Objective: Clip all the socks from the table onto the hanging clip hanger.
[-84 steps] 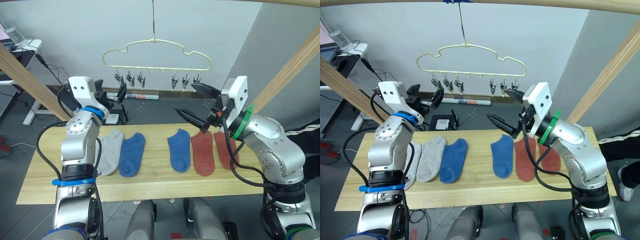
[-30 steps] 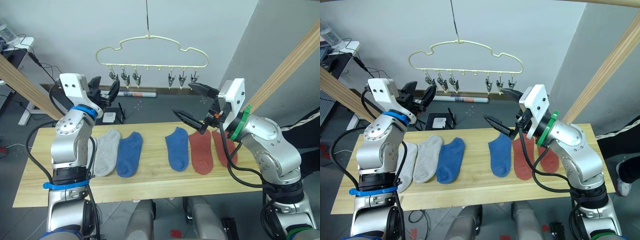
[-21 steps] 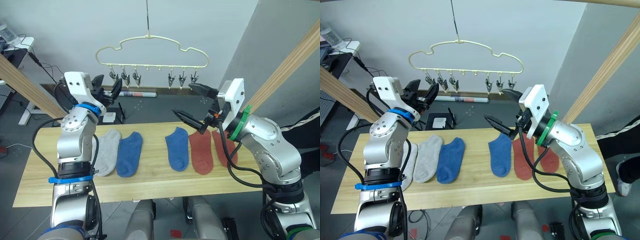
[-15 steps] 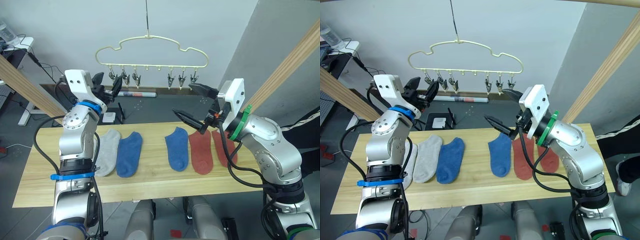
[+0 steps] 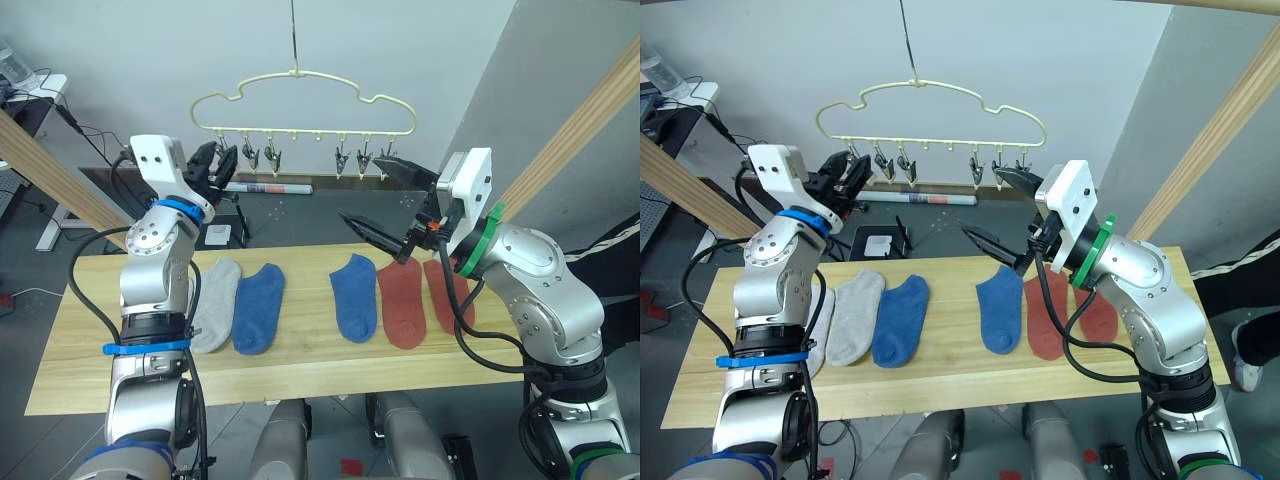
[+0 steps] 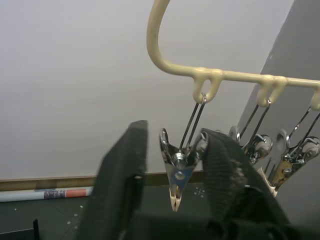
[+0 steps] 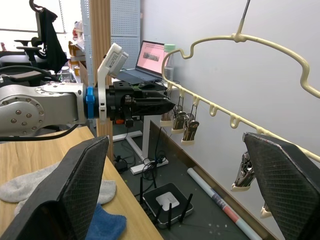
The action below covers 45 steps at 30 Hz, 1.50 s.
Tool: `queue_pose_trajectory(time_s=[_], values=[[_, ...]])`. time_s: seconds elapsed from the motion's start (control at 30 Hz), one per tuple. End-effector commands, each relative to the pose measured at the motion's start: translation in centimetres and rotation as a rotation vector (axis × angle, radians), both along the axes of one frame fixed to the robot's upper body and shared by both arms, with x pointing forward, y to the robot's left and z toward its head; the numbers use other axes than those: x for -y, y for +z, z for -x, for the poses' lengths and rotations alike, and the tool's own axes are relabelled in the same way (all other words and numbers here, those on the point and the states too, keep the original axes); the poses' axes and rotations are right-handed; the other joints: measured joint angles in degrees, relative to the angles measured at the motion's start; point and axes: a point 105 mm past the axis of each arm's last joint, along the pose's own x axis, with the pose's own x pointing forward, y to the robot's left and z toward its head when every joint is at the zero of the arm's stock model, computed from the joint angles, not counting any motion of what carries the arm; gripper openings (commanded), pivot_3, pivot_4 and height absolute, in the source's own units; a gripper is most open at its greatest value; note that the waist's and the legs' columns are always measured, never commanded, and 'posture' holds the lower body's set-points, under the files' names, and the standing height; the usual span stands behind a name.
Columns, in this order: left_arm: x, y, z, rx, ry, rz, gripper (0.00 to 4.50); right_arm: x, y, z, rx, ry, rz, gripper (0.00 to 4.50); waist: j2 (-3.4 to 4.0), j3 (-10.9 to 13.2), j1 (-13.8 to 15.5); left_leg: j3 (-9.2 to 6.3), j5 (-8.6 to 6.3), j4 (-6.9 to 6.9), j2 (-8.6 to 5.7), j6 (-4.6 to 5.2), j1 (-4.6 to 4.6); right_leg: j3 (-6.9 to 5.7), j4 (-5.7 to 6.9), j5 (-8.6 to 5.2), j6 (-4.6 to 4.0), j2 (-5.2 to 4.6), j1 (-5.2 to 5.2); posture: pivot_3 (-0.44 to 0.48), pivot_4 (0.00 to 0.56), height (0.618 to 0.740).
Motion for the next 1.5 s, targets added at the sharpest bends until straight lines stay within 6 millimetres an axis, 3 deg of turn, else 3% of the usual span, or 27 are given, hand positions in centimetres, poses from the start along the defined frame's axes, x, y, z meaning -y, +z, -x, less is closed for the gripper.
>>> queue_pose_trajectory(time_s=[0.03,0.2,0.4,0.63,0.87,0.97,1.4,1.5], values=[[0.3,1.6,0.6,0.065,-0.018,-0.012,0.61,0.0,1.1,0.9,0.064,0.014,-0.012,4.5,0.0,0.0,0.0,0.01,0.0,0.0,0.0,0.0,0.0,0.0,0.0,0.0,0.0,0.0,0.0,-0.008,0.321,0.74],[0.4,1.6,0.8,0.067,-0.021,-0.018,0.09,0.0,0.9,0.9,0.06,0.013,-0.013,4.5,0.0,0.0,0.0,0.01,0.0,0.0,0.0,0.0,0.0,0.0,0.0,0.0,0.0,0.0,0.0,-0.006,0.32,0.74],[0.4,2.1,1.1,0.046,-0.032,-0.042,0.09,0.0,0.5,0.8,0.049,0.003,-0.006,4.5,0.0,0.0,-0.01,0.01,0.0,-0.01,0.0,0.0,0.0,0.0,0.0,0.0,0.0,0.0,0.0,0.001,0.318,0.74],[1.1,2.0,1.9,-0.088,-0.149,-0.03,0.09,1.5,-1.4,-0.1,-0.009,-0.073,0.045,4.5,0.0,0.02,0.0,-0.01,0.0,-0.01,0.0,0.0,0.0,-0.01,0.0,0.0,0.0,0.0,0.0,0.006,0.318,0.74],[2.2,1.8,3.5,-0.325,-0.35,0.064,0.09,5.6,-5.8,-2.6,-0.11,-0.253,0.175,4.5,-0.05,0.09,-0.02,0.02,-0.01,0.02,-0.02,0.02,0.01,0.0,0.01,-0.01,0.01,0.02,0.02,0.009,0.324,0.74],[2.1,1.8,3.8,-0.388,-0.391,0.112,0.09,8.5,-8.4,-4.7,-0.258,-0.41,0.182,4.5,-0.06,0.1,-0.08,0.04,0.0,0.01,0.0,0.0,0.04,0.02,0.04,-0.01,0.01,0.03,0.02,0.01,0.323,0.74],[2.4,1.3,4.7,-0.439,-0.442,0.112,0.09,17.3,-16.5,-9.0,-0.74,-0.773,0.168,4.5,-0.04,0.22,-0.04,0.15,0.03,0.01,-0.01,-0.06,0.03,0.11,0.03,0.0,0.0,0.02,-0.01,0.004,0.332,0.74],[2.4,1.2,4.7,-0.436,-0.444,0.114,0.09,18.2,-17.9,-9.3,-0.845,-0.788,0.159,4.5,-0.03,0.31,-0.05,0.19,0.01,0.0,-0.01,-0.01,0.03,0.09,0.03,0.0,0.0,0.02,-0.01,0.005,0.337,0.74]])
